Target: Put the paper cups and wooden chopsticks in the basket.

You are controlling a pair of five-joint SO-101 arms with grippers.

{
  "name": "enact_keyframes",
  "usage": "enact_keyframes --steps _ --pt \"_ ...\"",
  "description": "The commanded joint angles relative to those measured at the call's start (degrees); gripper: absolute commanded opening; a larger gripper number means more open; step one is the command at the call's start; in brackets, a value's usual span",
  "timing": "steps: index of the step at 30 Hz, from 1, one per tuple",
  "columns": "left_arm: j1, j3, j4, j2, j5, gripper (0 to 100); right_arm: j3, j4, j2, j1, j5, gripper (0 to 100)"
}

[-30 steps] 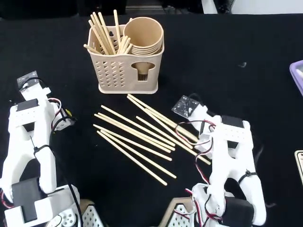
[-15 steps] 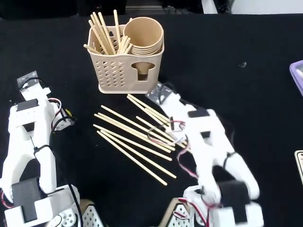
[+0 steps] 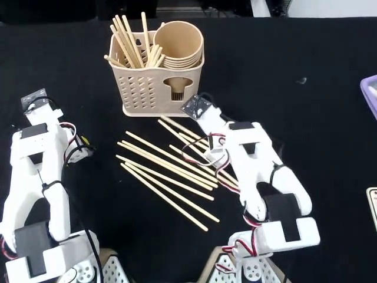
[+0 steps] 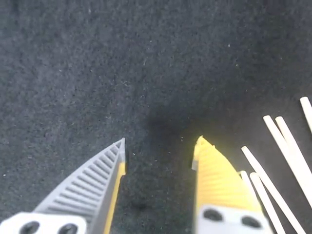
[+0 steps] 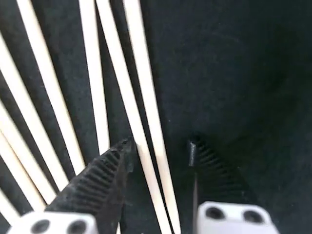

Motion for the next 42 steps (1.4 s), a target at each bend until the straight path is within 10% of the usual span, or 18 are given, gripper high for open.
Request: enact_keyframes --steps 1,8,20,28,42 --pt "-0.4 -0.22 -0.09 -2.73 0.09 22 -1.8 4.4 0.04 1.41 4.84 18.0" --pt "-0.48 -0.22 -0.09 -2.73 0.09 22 -2.68 6.33 -0.04 6.07 9.49 0.8" --pt "-0.13 -0.22 -0.35 -2.73 0.09 22 -3.56 9.05 -0.04 28.92 21.01 1.2" --pt "-0.13 -0.22 -0.18 -2.55 0.09 22 -4.26 13.19 -0.04 19.52 18.37 20.2" --pt "-0.48 -0.22 -0.18 -2.81 0.0 22 -16.04 7.38 11.82 7.91 9.67 19.0"
